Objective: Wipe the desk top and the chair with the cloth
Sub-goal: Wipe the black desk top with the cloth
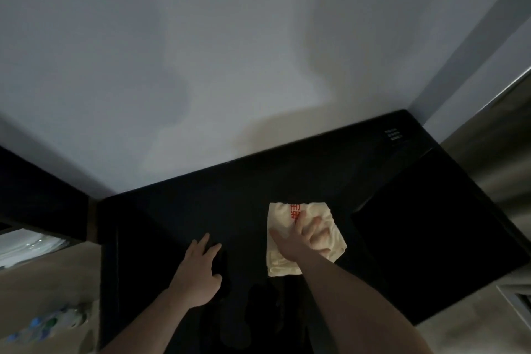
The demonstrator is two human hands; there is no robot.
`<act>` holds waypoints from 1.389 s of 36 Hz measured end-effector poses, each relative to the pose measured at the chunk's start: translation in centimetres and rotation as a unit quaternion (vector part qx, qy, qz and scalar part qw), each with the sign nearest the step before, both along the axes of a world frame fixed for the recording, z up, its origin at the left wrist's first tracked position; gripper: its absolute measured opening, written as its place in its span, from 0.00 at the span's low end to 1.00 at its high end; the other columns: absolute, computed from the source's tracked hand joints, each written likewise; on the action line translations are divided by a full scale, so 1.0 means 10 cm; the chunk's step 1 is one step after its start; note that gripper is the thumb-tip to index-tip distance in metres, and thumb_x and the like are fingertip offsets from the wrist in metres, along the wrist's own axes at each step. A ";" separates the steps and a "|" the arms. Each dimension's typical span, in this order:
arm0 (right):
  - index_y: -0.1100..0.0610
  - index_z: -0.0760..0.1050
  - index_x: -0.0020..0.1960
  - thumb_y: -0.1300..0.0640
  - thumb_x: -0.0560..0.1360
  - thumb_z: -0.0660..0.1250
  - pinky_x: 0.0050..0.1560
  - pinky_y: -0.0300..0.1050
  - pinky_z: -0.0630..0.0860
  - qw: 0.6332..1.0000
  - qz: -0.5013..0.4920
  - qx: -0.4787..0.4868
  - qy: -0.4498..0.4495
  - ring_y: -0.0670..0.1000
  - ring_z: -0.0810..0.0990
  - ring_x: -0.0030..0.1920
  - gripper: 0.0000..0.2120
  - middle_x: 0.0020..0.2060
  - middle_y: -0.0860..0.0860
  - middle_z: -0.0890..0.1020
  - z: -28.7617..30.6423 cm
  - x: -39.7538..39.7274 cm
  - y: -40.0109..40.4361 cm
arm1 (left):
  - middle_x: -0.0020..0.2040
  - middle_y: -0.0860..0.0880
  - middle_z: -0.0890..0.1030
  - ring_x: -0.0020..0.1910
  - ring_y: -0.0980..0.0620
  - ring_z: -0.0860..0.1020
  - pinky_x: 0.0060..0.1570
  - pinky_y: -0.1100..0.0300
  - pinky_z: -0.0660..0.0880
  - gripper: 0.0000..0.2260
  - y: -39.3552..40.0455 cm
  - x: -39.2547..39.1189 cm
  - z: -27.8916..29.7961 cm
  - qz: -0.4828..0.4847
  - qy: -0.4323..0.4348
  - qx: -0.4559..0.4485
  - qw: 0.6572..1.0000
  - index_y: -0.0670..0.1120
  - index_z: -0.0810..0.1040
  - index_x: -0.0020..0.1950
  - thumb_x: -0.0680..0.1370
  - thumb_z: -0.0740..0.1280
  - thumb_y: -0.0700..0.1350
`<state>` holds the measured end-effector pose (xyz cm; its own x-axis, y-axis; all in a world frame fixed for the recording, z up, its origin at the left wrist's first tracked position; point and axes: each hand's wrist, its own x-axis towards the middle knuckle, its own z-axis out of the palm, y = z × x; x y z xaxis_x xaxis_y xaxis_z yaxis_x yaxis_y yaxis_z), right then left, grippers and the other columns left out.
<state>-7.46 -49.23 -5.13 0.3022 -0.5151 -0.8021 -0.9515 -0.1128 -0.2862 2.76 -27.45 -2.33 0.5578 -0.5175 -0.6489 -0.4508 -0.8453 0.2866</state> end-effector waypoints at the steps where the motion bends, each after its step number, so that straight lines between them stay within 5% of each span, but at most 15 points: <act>1: 0.44 0.19 0.75 0.23 0.75 0.52 0.73 0.76 0.35 1.000 -0.010 -0.004 0.001 0.65 0.23 0.76 0.51 0.74 0.53 0.19 -0.01 -0.04 -0.15 | 0.83 0.53 0.40 0.82 0.47 0.40 0.80 0.49 0.53 0.33 -0.12 -0.02 -0.02 -0.006 0.002 0.004 1.000 0.55 0.53 0.83 0.81 0.65 0.47; 12: 0.40 0.17 0.73 0.22 0.74 0.52 0.72 0.75 0.31 0.998 -0.035 -0.046 0.009 0.64 0.21 0.75 0.51 0.73 0.51 0.18 -0.16 -0.64 -1.98 | 0.83 0.51 0.36 0.82 0.44 0.39 0.80 0.46 0.53 0.37 -1.88 -0.41 -0.32 -0.063 0.011 0.026 0.998 0.56 0.48 0.83 0.81 0.66 0.51; 24: 0.40 0.22 0.77 0.21 0.73 0.51 0.72 0.75 0.32 0.993 -0.017 -0.117 0.024 0.63 0.23 0.76 0.50 0.77 0.51 0.23 -0.36 -1.11 -3.83 | 0.80 0.52 0.29 0.80 0.37 0.35 0.76 0.34 0.54 0.52 -3.46 -0.53 -0.50 -0.054 0.031 0.067 0.996 0.59 0.36 0.82 0.74 0.74 0.58; 38: 0.41 0.24 0.78 0.19 0.71 0.47 0.73 0.78 0.38 0.981 -0.058 -0.166 0.081 0.64 0.28 0.78 0.50 0.78 0.53 0.25 -0.50 -1.02 -5.14 | 0.76 0.56 0.23 0.77 0.37 0.29 0.75 0.30 0.51 0.54 -3.58 -0.58 -0.71 -0.030 0.016 0.057 0.998 0.63 0.35 0.80 0.74 0.76 0.50; 50: 0.39 0.28 0.79 0.18 0.71 0.46 0.73 0.76 0.35 0.978 -0.042 -0.192 0.066 0.63 0.29 0.79 0.48 0.80 0.50 0.30 -0.61 -1.06 -5.03 | 0.77 0.55 0.25 0.77 0.37 0.28 0.74 0.29 0.49 0.54 -3.55 -0.57 -0.70 -0.029 0.015 0.053 0.998 0.63 0.35 0.80 0.74 0.76 0.49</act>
